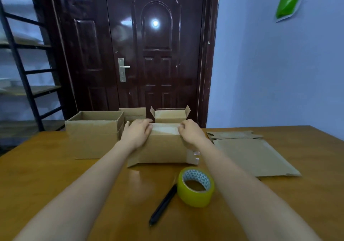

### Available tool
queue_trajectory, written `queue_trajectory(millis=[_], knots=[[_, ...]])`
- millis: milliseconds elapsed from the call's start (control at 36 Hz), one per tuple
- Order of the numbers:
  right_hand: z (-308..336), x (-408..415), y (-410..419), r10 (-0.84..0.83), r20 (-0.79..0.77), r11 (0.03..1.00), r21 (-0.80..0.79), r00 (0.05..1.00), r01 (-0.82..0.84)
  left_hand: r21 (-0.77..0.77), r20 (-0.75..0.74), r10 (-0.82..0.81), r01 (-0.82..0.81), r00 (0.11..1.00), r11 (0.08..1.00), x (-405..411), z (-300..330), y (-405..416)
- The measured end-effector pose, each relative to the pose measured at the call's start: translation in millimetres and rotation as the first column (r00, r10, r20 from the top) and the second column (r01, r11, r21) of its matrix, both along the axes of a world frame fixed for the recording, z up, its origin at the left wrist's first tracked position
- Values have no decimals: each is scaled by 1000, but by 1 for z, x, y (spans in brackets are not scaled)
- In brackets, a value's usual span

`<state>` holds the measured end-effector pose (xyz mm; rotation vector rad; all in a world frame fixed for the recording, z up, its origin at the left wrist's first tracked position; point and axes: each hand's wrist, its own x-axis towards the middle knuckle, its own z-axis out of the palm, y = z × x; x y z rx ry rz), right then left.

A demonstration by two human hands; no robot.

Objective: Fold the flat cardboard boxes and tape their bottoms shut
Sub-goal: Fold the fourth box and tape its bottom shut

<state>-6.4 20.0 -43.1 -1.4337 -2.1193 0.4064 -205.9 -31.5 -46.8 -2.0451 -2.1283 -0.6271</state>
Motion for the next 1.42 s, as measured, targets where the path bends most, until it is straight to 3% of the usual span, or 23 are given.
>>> queue_trajectory(millis=[111, 222, 306, 417, 528, 583, 639, 750, 1417], knots=[[16, 12, -13, 8, -197, 1000, -5, 980, -9, 236, -118, -13, 40, 993, 971, 14, 18, -8], [21, 26, -21, -106, -348, 981, 117, 932, 155, 494, -168, -106, 177, 980, 851, 34, 18, -33], [12, 36, -29, -126, -399, 949, 219, 908, 228, 351, -100, -269, 287, 958, 892, 49, 3, -53], [-11, 46, -44, 2, -357, 975, 209, 934, 78, 14, -34, -332, 333, 943, 943, 61, -39, -65], [-38, 55, -53, 89, -204, 996, 47, 975, -81, -249, 350, -265, 362, 898, 898, 68, -79, -66], [-49, 60, -56, 151, -93, 983, -95, 984, -159, -227, 486, -250, 397, 837, 889, 70, -90, -67], [-59, 65, -58, 205, -10, 954, -222, 979, -202, -195, 517, -268, 417, 813, 888, 70, -94, -66], [-76, 72, -59, 245, -30, 882, -408, 969, -236, -204, 519, -301, 457, 800, 866, 71, -97, -63], [-81, 100, -41, 142, -99, 930, -327, 985, -167, -297, 573, -307, 542, 760, 786, 73, -92, -61]])
